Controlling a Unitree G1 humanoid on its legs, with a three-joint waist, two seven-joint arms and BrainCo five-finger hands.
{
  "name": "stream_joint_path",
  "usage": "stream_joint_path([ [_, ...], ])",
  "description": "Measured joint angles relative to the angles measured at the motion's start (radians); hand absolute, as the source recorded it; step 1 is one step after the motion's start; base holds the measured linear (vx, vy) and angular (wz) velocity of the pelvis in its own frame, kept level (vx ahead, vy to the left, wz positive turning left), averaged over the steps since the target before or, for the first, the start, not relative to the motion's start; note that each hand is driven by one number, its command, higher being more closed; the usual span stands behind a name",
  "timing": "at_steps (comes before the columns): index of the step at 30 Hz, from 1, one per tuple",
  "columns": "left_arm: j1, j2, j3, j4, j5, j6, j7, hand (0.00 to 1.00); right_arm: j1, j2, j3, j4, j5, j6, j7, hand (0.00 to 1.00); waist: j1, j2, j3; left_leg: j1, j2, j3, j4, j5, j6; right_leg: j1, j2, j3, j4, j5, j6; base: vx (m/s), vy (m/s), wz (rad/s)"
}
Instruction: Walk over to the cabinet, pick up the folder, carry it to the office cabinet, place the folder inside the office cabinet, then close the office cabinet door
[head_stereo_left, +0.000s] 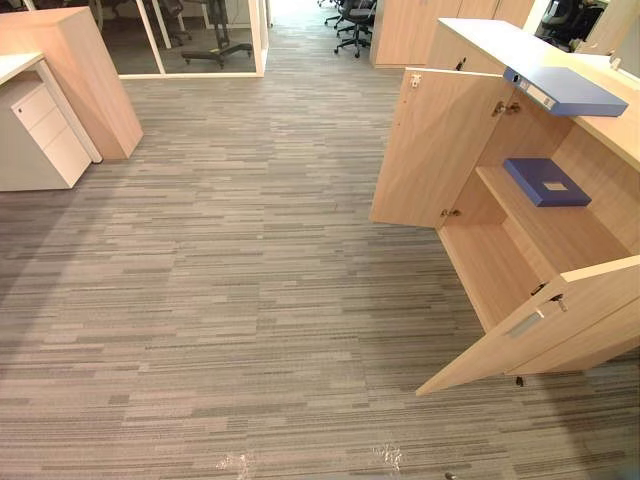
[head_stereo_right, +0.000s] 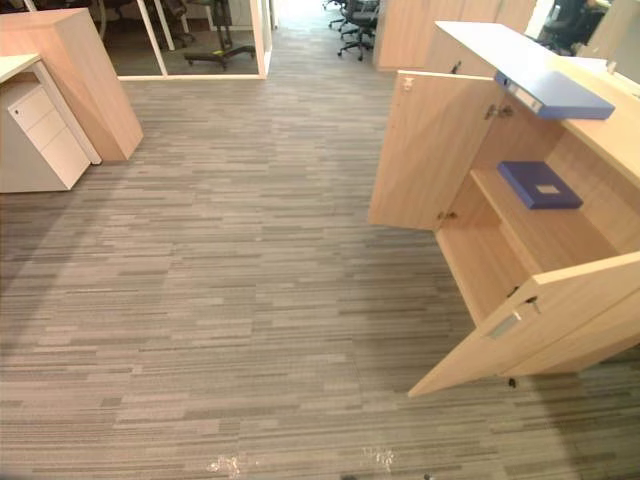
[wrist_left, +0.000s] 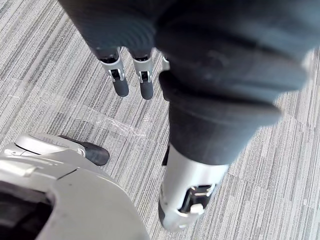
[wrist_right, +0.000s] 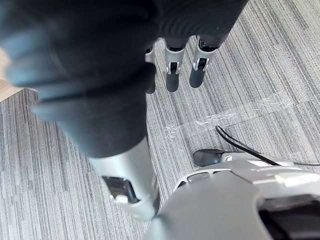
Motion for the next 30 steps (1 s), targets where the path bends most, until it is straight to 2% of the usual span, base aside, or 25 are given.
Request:
stream_joint_path([
  [8,-0.001,-0.008,0.028,-0.016,-0.007,-0.019,0.008,0.00,-0.012,0.008,-0.004,0.000,0.004,-0.001,0.000,0.00,-0.001,-0.011,0.009,0.015,-0.001,-0.002,-0.016,0.002,-0.002,0.012,-0.001,-0.009,0.000,-0.003,0.003,0.00,0.000,0.00],
  [16,0.002,-0.036,0.082,-0.059,-0.003,-0.042,0.070,0.00,-0.013,0.012,-0.004,0.001,0.038,-0.005,-0.001,0.00,0.000,-0.018,0.017,0.029,-0.002,-0.020,-0.039,0.020,0.000,0.018,-0.002,-0.033,0.000,-0.002,0.002,-0.02,-0.015,0.07],
  [17,0.003,-0.038,0.098,-0.071,-0.003,-0.043,0.073,0.00,-0.016,0.016,-0.003,0.001,0.038,-0.009,-0.001,0.00,0.003,-0.031,0.025,0.009,-0.005,-0.023,-0.015,0.012,-0.003,0.017,-0.006,-0.036,0.000,-0.003,-0.001,-0.04,-0.005,0.11],
  [19,-0.007,-0.037,0.113,-0.095,-0.006,-0.046,0.073,0.00,-0.028,0.020,0.000,0.002,0.038,-0.011,-0.001,0.00,0.000,-0.041,0.040,-0.063,-0.013,-0.032,0.113,-0.040,-0.009,0.010,-0.016,-0.051,0.005,-0.009,-0.020,-0.04,0.000,0.27],
  [21,-0.018,-0.037,0.122,-0.135,-0.016,-0.060,0.073,0.00,-0.041,0.019,0.005,0.003,0.040,-0.012,0.000,0.00,0.007,-0.049,0.085,-0.171,-0.010,-0.020,0.344,-0.100,-0.067,0.009,-0.026,-0.083,0.022,-0.029,-0.043,-0.10,0.020,0.43],
  [22,-0.018,-0.037,0.128,-0.141,-0.020,-0.060,0.072,0.00,-0.041,0.017,0.006,0.003,0.041,-0.012,0.000,0.00,0.010,-0.049,0.092,-0.200,-0.010,-0.015,0.404,-0.105,-0.076,0.011,-0.028,-0.086,0.025,-0.034,-0.051,-0.14,0.053,0.25],
  [24,-0.019,-0.049,0.156,-0.153,-0.054,-0.060,0.073,0.00,-0.044,0.011,0.010,0.003,0.052,-0.012,0.000,0.00,0.029,-0.055,0.108,-0.304,0.006,0.027,0.605,-0.121,-0.088,0.021,-0.038,-0.079,0.042,-0.047,-0.057,-0.08,0.078,0.06],
  [25,-0.014,-0.052,0.159,-0.153,-0.058,-0.060,0.073,0.00,-0.055,0.010,0.010,0.002,0.060,-0.012,0.000,0.00,0.031,-0.050,0.111,-0.325,0.022,0.033,0.627,-0.159,-0.063,0.019,-0.040,-0.072,0.051,-0.049,-0.055,0.01,0.069,-0.08],
  [26,-0.010,-0.055,0.161,-0.153,-0.059,-0.060,0.073,0.00,-0.061,0.009,0.009,0.002,0.066,-0.012,0.000,0.00,0.033,-0.047,0.113,-0.334,0.037,0.033,0.624,-0.177,-0.054,0.017,-0.041,-0.064,0.057,-0.050,-0.054,0.02,0.091,-0.27],
  [28,-0.001,-0.058,0.169,-0.153,-0.056,-0.059,0.073,0.00,-0.071,0.009,0.009,0.000,0.075,-0.016,0.000,0.00,0.041,-0.045,0.118,-0.336,0.084,-0.003,0.488,-0.183,-0.041,0.011,-0.060,-0.022,0.063,-0.050,-0.035,0.03,0.175,-0.43],
  [29,-0.003,-0.058,0.169,-0.154,-0.053,-0.059,0.073,0.00,-0.071,0.009,0.009,0.000,0.075,-0.017,0.001,0.00,0.041,-0.045,0.118,-0.335,0.089,-0.018,0.442,-0.176,-0.045,0.010,-0.071,-0.015,0.063,-0.050,-0.026,0.09,0.308,-0.35],
  [30,-0.009,-0.058,0.172,-0.154,-0.045,-0.059,0.073,0.00,-0.070,0.008,0.009,0.000,0.074,-0.017,0.000,0.00,0.040,-0.044,0.119,-0.331,0.097,-0.039,0.355,-0.130,-0.065,0.010,-0.099,-0.001,0.062,-0.050,-0.003,0.12,0.357,-0.21],
])
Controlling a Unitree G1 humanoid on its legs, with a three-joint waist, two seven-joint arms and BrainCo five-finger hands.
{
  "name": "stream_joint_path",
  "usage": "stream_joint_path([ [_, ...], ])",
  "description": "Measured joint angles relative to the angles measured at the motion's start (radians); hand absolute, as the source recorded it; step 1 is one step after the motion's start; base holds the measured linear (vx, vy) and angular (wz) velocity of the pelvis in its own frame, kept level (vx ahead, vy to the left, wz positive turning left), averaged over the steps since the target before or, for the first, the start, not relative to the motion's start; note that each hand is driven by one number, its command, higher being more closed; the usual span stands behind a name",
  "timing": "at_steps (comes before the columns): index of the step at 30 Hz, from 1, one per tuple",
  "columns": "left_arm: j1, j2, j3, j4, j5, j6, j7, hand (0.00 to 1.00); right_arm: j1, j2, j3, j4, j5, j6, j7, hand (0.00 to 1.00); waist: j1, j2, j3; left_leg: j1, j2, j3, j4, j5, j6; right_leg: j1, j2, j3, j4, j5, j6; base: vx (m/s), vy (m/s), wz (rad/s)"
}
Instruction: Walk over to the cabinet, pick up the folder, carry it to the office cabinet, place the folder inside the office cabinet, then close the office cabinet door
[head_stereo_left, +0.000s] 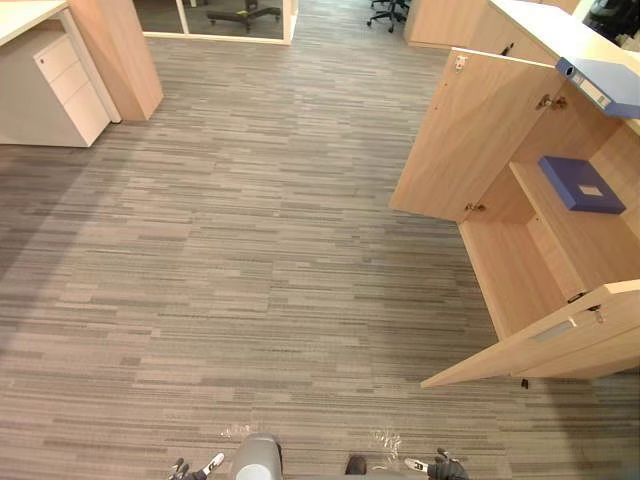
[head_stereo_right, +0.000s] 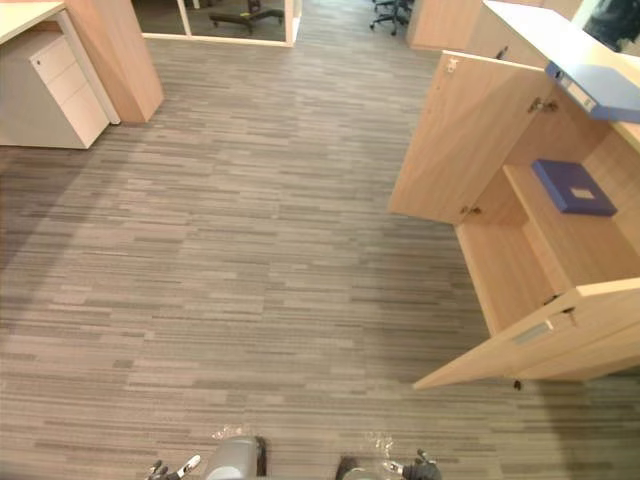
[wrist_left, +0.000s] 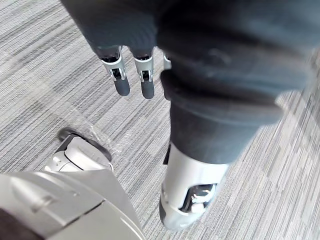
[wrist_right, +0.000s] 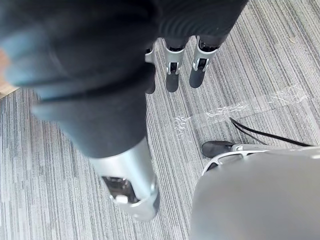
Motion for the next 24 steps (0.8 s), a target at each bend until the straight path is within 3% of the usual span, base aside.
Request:
stream_joint_path([
  [1,0.001,0.000,0.001,-0.001,0.011,-0.001,0.000,0.00,0.011,-0.003,0.000,0.000,0.000,0.000,0.000,0.00,-0.003,0.011,-0.001,0.032,-0.008,0.038,-0.056,0.085,-0.019,0.007,-0.032,0.006,-0.008,-0.003,0.029,0.13,0.366,-0.22],
  [2,0.002,-0.003,0.001,-0.002,0.019,-0.004,0.001,0.00,0.015,0.000,-0.002,0.000,0.001,-0.001,0.000,0.00,-0.003,0.009,-0.004,0.044,-0.019,0.068,-0.079,0.118,-0.007,0.011,-0.048,0.003,-0.015,0.002,0.039,0.17,0.294,-0.25],
  [3,-0.005,0.003,0.001,-0.003,0.032,-0.010,0.002,0.00,0.016,0.002,0.000,0.000,-0.001,-0.001,0.002,0.00,-0.006,0.001,-0.005,0.054,-0.038,0.114,-0.089,0.115,0.004,0.009,-0.087,-0.008,0.007,0.003,0.041,0.18,0.222,-0.34],
  [5,-0.012,0.010,-0.003,-0.011,0.045,-0.015,0.002,0.00,0.014,0.003,0.000,0.001,-0.003,-0.001,0.003,0.00,-0.013,-0.004,-0.009,0.074,-0.071,0.142,-0.092,0.101,0.027,0.007,-0.117,-0.008,0.035,0.017,0.050,0.26,0.246,-0.40],
  [8,-0.022,0.037,-0.072,-0.011,0.129,-0.020,0.021,0.00,0.015,0.008,-0.007,-0.001,-0.016,-0.002,0.008,0.00,-0.018,-0.018,-0.032,0.134,-0.144,0.198,-0.123,0.098,0.077,0.030,-0.191,-0.007,-0.007,0.049,0.102,0.26,0.183,-0.47],
  [11,-0.024,0.048,-0.187,-0.012,0.257,-0.030,0.016,0.00,0.031,-0.023,-0.022,-0.005,-0.059,0.000,0.012,0.00,-0.029,0.033,-0.059,0.210,-0.204,0.196,-0.181,0.088,0.104,0.001,-0.260,0.004,0.098,0.046,0.102,0.25,0.191,-0.48],
  [12,-0.025,0.039,-0.225,-0.018,0.291,-0.036,0.006,0.00,0.041,-0.036,-0.055,-0.028,-0.062,0.000,0.016,0.00,-0.035,0.064,-0.071,0.243,-0.226,0.183,-0.214,0.094,0.113,-0.051,-0.296,0.001,0.213,0.033,0.086,0.17,0.207,-0.28],
  [13,-0.025,0.034,-0.240,-0.020,0.304,-0.040,0.001,0.00,0.044,-0.039,-0.066,-0.042,-0.063,0.000,0.018,0.00,-0.042,0.071,-0.073,0.260,-0.239,0.175,-0.227,0.095,0.116,-0.079,-0.320,-0.008,0.290,0.021,0.069,0.20,0.261,-0.06],
  [14,-0.030,0.031,-0.269,-0.023,0.315,-0.045,-0.007,0.00,0.050,-0.040,-0.090,-0.064,-0.059,-0.001,0.020,0.00,-0.054,0.067,-0.072,0.295,-0.270,0.165,-0.249,0.094,0.120,-0.132,-0.387,-0.054,0.462,-0.012,0.005,0.16,0.252,0.26],
  [15,-0.036,0.026,-0.279,-0.024,0.314,-0.045,-0.008,0.00,0.053,-0.034,-0.093,-0.079,-0.052,-0.004,0.015,0.00,-0.067,0.051,-0.063,0.337,-0.292,0.156,-0.277,0.085,0.142,-0.168,-0.461,-0.136,0.645,-0.046,-0.085,0.13,0.232,0.34],
  [16,-0.035,0.023,-0.281,-0.024,0.308,-0.043,-0.007,0.00,0.053,-0.031,-0.094,-0.080,-0.049,-0.006,0.012,0.00,-0.070,0.043,-0.059,0.360,-0.297,0.152,-0.289,0.085,0.152,-0.176,-0.475,-0.160,0.701,-0.054,-0.093,0.09,0.160,0.31],
  [17,-0.037,0.023,-0.282,-0.030,0.302,-0.041,-0.003,0.00,0.053,-0.029,-0.091,-0.079,-0.038,-0.007,0.012,0.00,-0.071,0.043,-0.047,0.389,-0.291,0.145,-0.300,0.085,0.152,-0.180,-0.474,-0.194,0.746,-0.069,-0.075,0.06,0.058,0.10],
  [18,-0.040,0.023,-0.286,-0.035,0.300,-0.041,-0.002,0.00,0.048,-0.020,-0.091,-0.079,-0.038,-0.008,0.013,0.00,-0.065,0.049,-0.039,0.408,-0.270,0.148,-0.301,0.085,0.152,-0.189,-0.428,-0.219,0.761,-0.109,-0.018,0.07,-0.004,-0.07],
  [19,-0.046,0.024,-0.295,-0.040,0.300,-0.041,-0.001,0.00,0.036,-0.018,-0.088,-0.079,-0.038,-0.011,0.015,0.00,-0.065,0.052,-0.023,0.418,-0.244,0.152,-0.303,0.084,0.153,-0.218,-0.360,-0.227,0.757,-0.154,0.007,0.06,-0.082,-0.19],
  [20,-0.053,0.028,-0.297,-0.037,0.302,-0.039,-0.001,0.00,0.029,-0.015,-0.087,-0.079,-0.038,-0.012,0.017,0.00,-0.065,0.052,-0.011,0.419,-0.229,0.155,-0.303,0.083,0.155,-0.241,-0.317,-0.227,0.750,-0.170,0.009,0.04,-0.136,-0.29],
  [22,-0.083,0.043,-0.297,-0.009,0.310,-0.034,-0.002,0.00,0.008,0.002,-0.075,-0.079,-0.037,-0.020,0.018,0.00,-0.069,0.034,0.022,0.420,-0.193,0.169,-0.304,0.072,0.159,-0.315,-0.180,-0.239,0.657,-0.175,-0.001,0.01,-0.168,-0.26],
  [24,-0.108,0.052,-0.290,0.011,0.319,-0.025,-0.003,0.00,0.003,0.018,-0.068,-0.076,-0.036,-0.021,0.018,0.00,-0.068,0.006,0.046,0.438,-0.192,0.175,-0.303,0.054,0.151,-0.326,-0.122,-0.259,0.532,-0.144,-0.047,0.00,-0.146,-0.09],
])
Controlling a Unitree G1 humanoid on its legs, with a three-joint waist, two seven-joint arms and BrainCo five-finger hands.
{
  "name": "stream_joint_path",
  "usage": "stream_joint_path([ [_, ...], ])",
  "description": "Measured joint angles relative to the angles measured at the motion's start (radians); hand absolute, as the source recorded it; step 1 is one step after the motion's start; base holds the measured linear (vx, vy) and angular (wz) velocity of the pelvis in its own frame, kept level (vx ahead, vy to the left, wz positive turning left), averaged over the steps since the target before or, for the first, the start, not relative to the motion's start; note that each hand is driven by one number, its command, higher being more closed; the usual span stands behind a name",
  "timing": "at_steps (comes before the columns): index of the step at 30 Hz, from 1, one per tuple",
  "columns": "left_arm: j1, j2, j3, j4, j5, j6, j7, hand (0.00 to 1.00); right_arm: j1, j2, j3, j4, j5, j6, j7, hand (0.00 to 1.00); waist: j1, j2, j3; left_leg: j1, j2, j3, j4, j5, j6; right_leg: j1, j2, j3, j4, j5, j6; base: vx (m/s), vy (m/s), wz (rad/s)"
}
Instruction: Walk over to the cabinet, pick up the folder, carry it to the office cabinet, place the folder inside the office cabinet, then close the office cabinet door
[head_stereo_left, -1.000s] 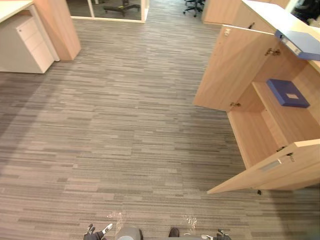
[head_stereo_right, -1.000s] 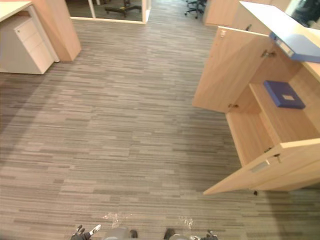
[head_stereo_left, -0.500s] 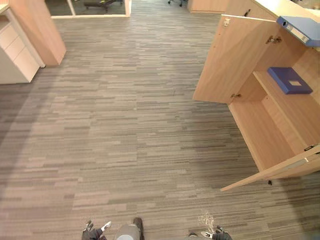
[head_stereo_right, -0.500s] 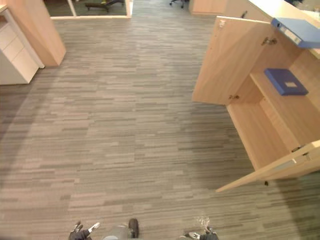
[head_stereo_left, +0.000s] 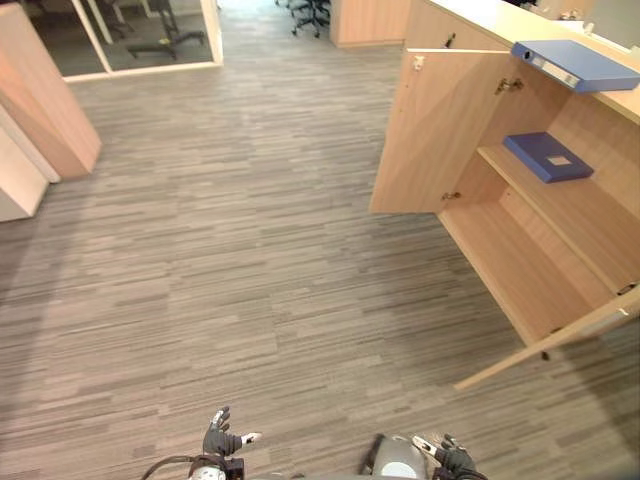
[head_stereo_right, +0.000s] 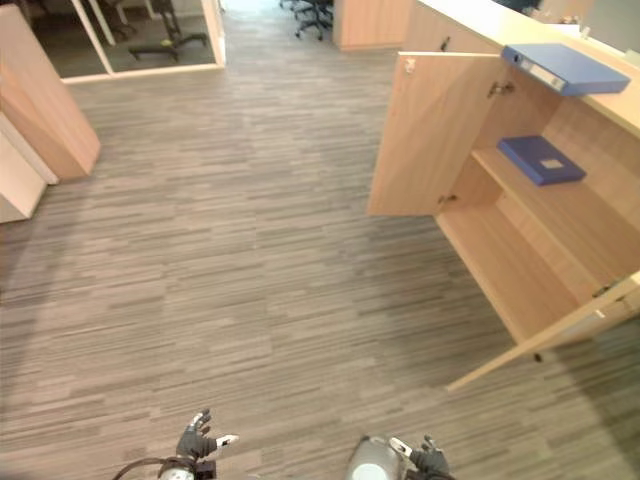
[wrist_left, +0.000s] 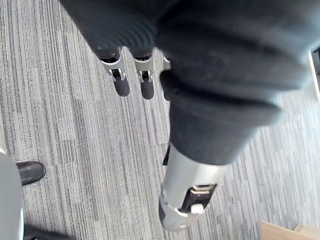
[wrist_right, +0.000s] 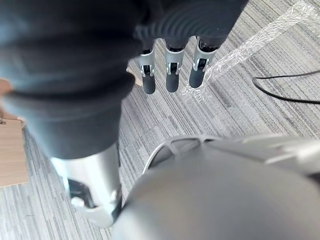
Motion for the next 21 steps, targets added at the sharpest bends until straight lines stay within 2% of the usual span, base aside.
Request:
stream_joint_path([
  [1,-0.001,0.004,0.000,0.001,0.002,0.002,-0.001,0.00,0.000,0.004,0.000,0.000,0.000,0.000,0.000,0.00,0.000,-0.005,0.003,0.002,0.000,-0.001,0.001,-0.011,-0.001,0.002,0.012,0.001,-0.039,0.012,-0.019,-0.01,-0.204,0.07],
  [2,0.000,0.005,0.006,0.006,0.004,0.005,-0.001,0.00,0.006,0.009,-0.002,0.001,0.003,-0.001,-0.001,0.00,-0.003,-0.013,0.003,0.012,-0.002,-0.012,0.008,-0.036,0.000,0.007,0.016,0.000,-0.077,0.053,-0.083,0.07,-0.254,0.21],
  [3,-0.002,-0.006,0.024,0.015,0.005,0.006,-0.001,0.00,0.009,0.005,-0.003,0.008,0.002,0.000,-0.001,0.00,-0.008,-0.011,0.004,0.020,0.017,-0.029,0.008,-0.054,-0.024,0.014,0.027,-0.023,-0.077,0.055,-0.111,0.17,-0.288,0.28],
  [4,-0.002,-0.012,0.036,0.018,0.006,0.007,0.000,0.00,0.010,0.003,-0.006,0.012,0.003,0.000,-0.001,0.00,-0.011,-0.001,0.004,0.019,0.032,-0.037,0.009,-0.062,-0.034,0.022,0.043,-0.034,-0.087,0.045,-0.108,0.23,-0.244,0.37],
  [5,0.002,-0.020,0.054,0.019,0.008,0.008,0.000,0.00,0.012,-0.001,-0.015,0.022,0.004,0.000,-0.001,0.00,-0.018,0.021,-0.005,0.009,0.066,-0.054,0.019,-0.077,-0.055,0.045,0.077,-0.065,-0.115,0.027,-0.102,0.33,-0.313,0.43],
  [7,0.006,-0.028,0.085,0.018,0.002,0.008,0.002,0.00,0.014,0.001,-0.023,0.042,0.007,0.001,-0.002,0.00,-0.019,0.025,-0.006,0.000,0.120,-0.083,0.069,-0.089,-0.084,0.094,0.141,-0.110,-0.174,0.008,-0.108,0.33,-0.326,0.47],
  [9,0.008,-0.029,0.113,0.012,-0.013,0.008,0.003,0.00,0.028,0.015,-0.043,0.045,0.014,0.000,-0.004,0.00,-0.012,0.007,-0.015,-0.068,0.178,-0.094,0.254,-0.123,-0.139,0.175,0.210,-0.151,-0.279,0.009,-0.115,0.33,-0.393,0.44],
  [10,0.013,-0.030,0.132,-0.004,-0.027,0.008,0.003,0.00,0.036,0.020,-0.056,0.046,0.036,-0.001,-0.004,0.00,-0.003,0.001,-0.020,-0.142,0.211,-0.083,0.447,-0.137,-0.180,0.233,0.249,-0.165,-0.349,0.022,-0.128,0.26,-0.284,0.25],
  [12,0.022,-0.036,0.155,-0.023,-0.044,0.006,0.003,0.00,0.037,0.015,-0.056,0.051,0.037,0.000,-0.008,0.00,0.007,0.003,-0.029,-0.225,0.252,-0.041,0.654,-0.128,-0.205,0.283,0.282,-0.166,-0.407,0.030,-0.135,0.23,-0.149,0.00],
  [14,0.023,-0.036,0.171,-0.025,-0.048,0.005,0.004,0.00,0.033,0.008,-0.049,0.050,0.036,0.000,-0.009,0.00,0.014,0.007,-0.031,-0.293,0.294,0.032,0.771,-0.136,-0.192,0.323,0.306,-0.153,-0.451,0.033,-0.132,0.22,-0.106,-0.14],
  [17,0.024,-0.037,0.195,-0.048,-0.050,0.005,0.010,0.00,0.012,-0.005,-0.040,0.052,0.036,0.001,-0.010,0.00,0.034,0.009,-0.030,-0.355,0.300,0.067,0.758,-0.164,-0.164,0.349,0.312,-0.097,-0.474,0.033,-0.131,0.21,-0.053,-0.56],
  [20,0.027,-0.036,0.206,-0.051,-0.052,0.004,0.025,0.00,-0.022,-0.016,-0.016,0.053,0.036,-0.001,-0.011,0.00,0.045,0.012,-0.025,-0.378,0.291,0.006,0.590,-0.173,-0.158,0.377,0.298,-0.018,-0.476,0.033,-0.120,0.20,0.045,-0.83],
  [21,0.027,-0.036,0.209,-0.052,-0.054,0.002,0.025,0.00,-0.027,-0.016,-0.007,0.050,0.034,-0.001,-0.011,0.00,0.045,0.015,-0.018,-0.384,0.286,-0.040,0.498,-0.164,-0.171,0.393,0.284,0.009,-0.475,0.031,-0.106,0.19,0.095,-0.61],
])
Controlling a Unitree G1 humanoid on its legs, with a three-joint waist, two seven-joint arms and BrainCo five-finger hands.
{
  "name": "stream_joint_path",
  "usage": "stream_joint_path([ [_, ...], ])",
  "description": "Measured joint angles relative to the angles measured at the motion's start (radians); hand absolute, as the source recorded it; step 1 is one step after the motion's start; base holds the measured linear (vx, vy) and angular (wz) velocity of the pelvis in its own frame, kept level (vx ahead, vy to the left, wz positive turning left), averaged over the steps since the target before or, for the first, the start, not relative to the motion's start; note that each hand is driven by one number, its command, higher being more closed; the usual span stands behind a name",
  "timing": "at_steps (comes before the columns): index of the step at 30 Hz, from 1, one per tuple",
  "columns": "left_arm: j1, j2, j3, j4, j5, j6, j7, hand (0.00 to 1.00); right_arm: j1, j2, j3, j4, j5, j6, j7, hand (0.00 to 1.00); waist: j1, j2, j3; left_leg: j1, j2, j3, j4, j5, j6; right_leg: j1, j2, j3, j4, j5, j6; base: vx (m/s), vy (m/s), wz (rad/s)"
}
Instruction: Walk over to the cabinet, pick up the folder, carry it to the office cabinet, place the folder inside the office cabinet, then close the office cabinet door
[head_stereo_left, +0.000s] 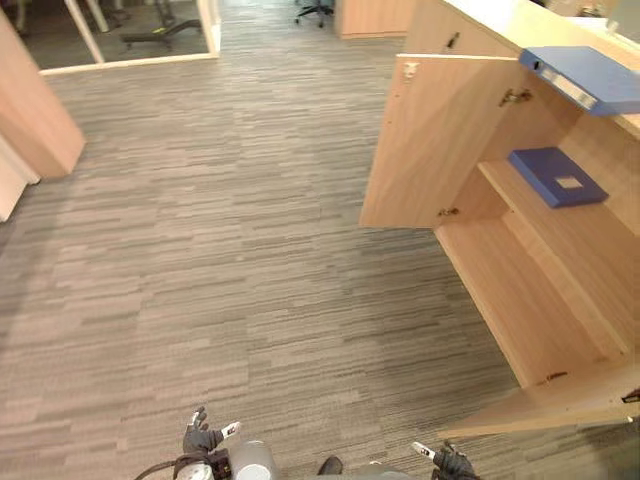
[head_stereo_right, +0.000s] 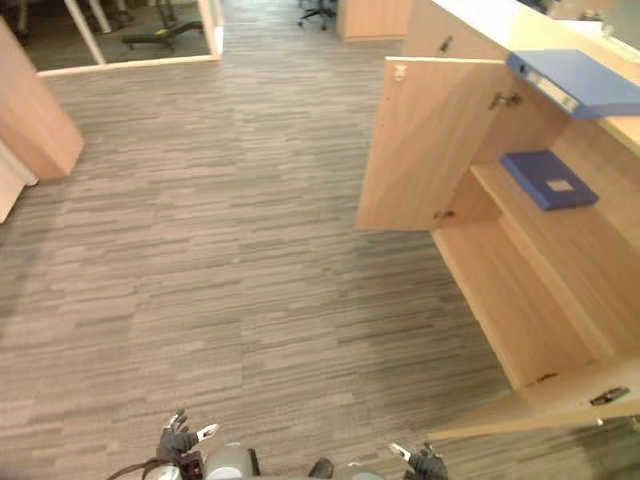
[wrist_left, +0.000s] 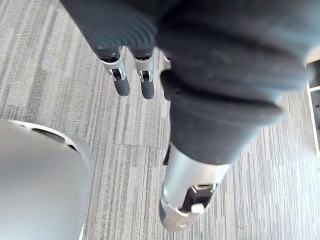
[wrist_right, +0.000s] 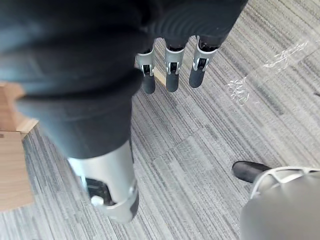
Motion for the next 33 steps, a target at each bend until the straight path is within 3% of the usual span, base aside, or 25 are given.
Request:
stream_joint_path([
  [4,0.002,-0.005,0.019,0.008,-0.036,-0.006,0.013,0.00,0.021,-0.002,0.006,0.000,-0.002,0.000,-0.001,0.00,-0.007,0.003,0.011,-0.014,0.007,-0.115,-0.275,0.068,-0.030,0.045,-0.062,0.047,0.014,-0.020,0.063,0.19,0.187,-0.38],
  [7,0.027,-0.008,0.030,0.037,-0.056,-0.008,0.033,0.00,0.077,-0.007,0.014,0.001,-0.031,0.001,0.000,0.00,-0.009,0.032,-0.004,0.004,0.009,-0.141,-0.403,0.160,-0.049,0.089,-0.108,0.092,0.036,-0.055,0.157,0.29,0.438,-0.37],
  [8,0.042,-0.008,0.034,0.049,-0.056,-0.007,0.037,0.00,0.086,-0.013,0.032,0.005,-0.040,0.002,0.000,0.00,-0.005,0.033,-0.010,0.020,0.003,-0.145,-0.401,0.269,-0.054,0.099,-0.126,0.118,0.043,-0.063,0.183,0.35,0.483,-0.61],
  [9,0.052,-0.010,0.037,0.055,-0.056,-0.007,0.039,0.00,0.090,-0.013,0.037,0.007,-0.041,0.003,0.000,0.00,-0.001,0.039,-0.016,0.030,-0.007,-0.140,-0.398,0.339,-0.046,0.103,-0.140,0.135,0.045,-0.065,0.198,0.44,0.544,-0.59],
  [10,0.068,-0.002,0.049,0.060,-0.061,-0.007,0.039,0.00,0.096,0.004,0.045,0.012,-0.042,0.005,0.000,0.00,0.003,0.005,-0.027,0.021,-0.045,-0.128,-0.367,0.382,-0.036,0.107,-0.177,0.150,0.040,-0.062,0.218,0.29,0.344,-0.41],
  [12,0.050,0.030,0.055,0.070,-0.061,-0.007,0.046,0.00,0.097,0.023,0.037,0.013,-0.046,0.009,0.002,0.00,0.004,-0.041,-0.049,0.005,-0.101,-0.098,-0.351,0.353,-0.002,0.081,-0.249,0.151,0.035,-0.022,0.268,0.26,0.305,-0.29],
  [14,0.048,0.027,0.060,0.079,-0.070,-0.007,0.048,0.00,0.083,0.023,0.023,0.018,-0.049,0.010,0.002,0.00,0.009,-0.045,-0.061,0.027,-0.138,-0.043,-0.349,0.323,0.036,0.073,-0.297,0.178,0.023,0.039,0.286,0.26,0.353,-0.52],
  [18,0.070,0.010,0.061,0.089,-0.071,-0.007,0.048,0.00,0.088,0.020,-0.014,0.017,-0.076,0.021,0.003,0.00,0.018,-0.032,-0.099,0.084,-0.220,0.052,-0.402,0.294,0.081,0.007,-0.412,0.249,0.086,0.075,0.292,0.14,0.265,-0.60],
  [21,0.088,-0.003,0.051,0.089,-0.054,-0.007,0.046,0.00,0.122,0.005,-0.026,-0.008,-0.077,0.031,0.010,0.00,0.017,-0.011,-0.127,0.147,-0.297,0.060,-0.482,0.284,0.111,-0.072,-0.511,0.253,0.271,0.077,0.286,0.12,0.302,-0.16],
  [23,0.107,-0.004,0.036,0.089,-0.039,-0.006,0.040,0.00,0.138,0.001,-0.038,-0.038,-0.076,0.031,0.014,0.00,0.009,-0.003,-0.132,0.188,-0.333,0.056,-0.509,0.271,0.130,-0.124,-0.570,0.242,0.419,0.099,0.224,0.11,0.261,0.08],
  [24,0.121,-0.003,0.031,0.088,-0.028,-0.004,0.036,0.00,0.144,0.001,-0.038,-0.058,-0.076,0.030,0.009,0.00,-0.002,0.004,-0.134,0.207,-0.349,0.060,-0.516,0.269,0.135,-0.157,-0.614,0.203,0.523,0.110,0.124,0.10,0.213,0.11],
  [25,0.129,-0.004,0.034,0.087,-0.025,-0.002,0.035,0.00,0.146,-0.009,-0.037,-0.066,-0.076,0.028,0.004,0.00,-0.006,0.000,-0.132,0.233,-0.358,0.067,-0.521,0.265,0.150,-0.175,-0.652,0.148,0.606,0.117,0.067,0.10,0.181,0.04],
  [26,0.132,-0.004,0.033,0.087,-0.021,0.001,0.033,0.00,0.144,-0.013,-0.035,-0.067,-0.076,0.029,0.005,0.00,-0.006,0.002,-0.131,0.248,-0.357,0.070,-0.528,0.266,0.159,-0.175,-0.659,0.118,0.630,0.113,0.069,0.09,0.105,-0.14],
  [27,0.142,-0.002,0.033,0.087,-0.005,0.005,0.031,0.00,0.139,-0.014,-0.033,-0.065,-0.076,0.031,0.005,0.00,-0.007,0.011,-0.130,0.278,-0.341,0.077,-0.537,0.269,0.167,-0.178,-0.646,0.057,0.670,0.066,0.115,0.11,0.014,-0.36],
  [28,0.141,-0.003,0.031,0.088,0.003,0.005,0.028,0.00,0.120,-0.011,-0.027,-0.058,-0.076,0.029,0.009,0.00,-0.007,0.019,-0.114,0.295,-0.311,0.085,-0.539,0.266,0.171,-0.198,-0.597,0.012,0.699,-0.021,0.166,0.11,-0.029,-0.45],
  [29,0.137,-0.004,0.025,0.089,0.007,0.005,0.027,0.00,0.102,-0.013,-0.013,-0.051,-0.076,0.028,0.011,0.00,-0.008,0.025,-0.100,0.304,-0.293,0.092,-0.539,0.263,0.172,-0.212,-0.559,-0.008,0.707,-0.060,0.183,0.09,-0.137,-0.52],
  [30,0.126,-0.003,0.020,0.091,0.010,0.007,0.024,0.00,0.080,-0.020,0.002,-0.048,-0.076,0.028,0.013,0.00,-0.013,0.030,-0.076,0.315,-0.257,0.108,-0.535,0.253,0.164,-0.249,-0.482,-0.051,0.709,-0.113,0.185,0.04,-0.113,-0.43],
  [32,0.115,0.006,0.021,0.091,0.011,0.007,0.017,0.00,0.059,-0.018,0.032,-0.048,-0.076,0.026,0.014,0.00,-0.013,0.022,-0.058,0.326,-0.227,0.147,-0.535,0.228,0.152,-0.301,-0.396,-0.131,0.642,-0.117,0.159,0.02,-0.200,-0.54],
  [33,0.108,0.010,0.025,0.091,0.011,0.008,0.014,0.00,0.053,-0.012,0.042,-0.048,-0.076,0.021,0.014,0.00,-0.011,0.001,-0.047,0.343,-0.238,0.165,-0.534,0.219,0.137,-0.309,-0.369,-0.176,0.535,-0.067,0.092,0.02,-0.225,-0.48],
])
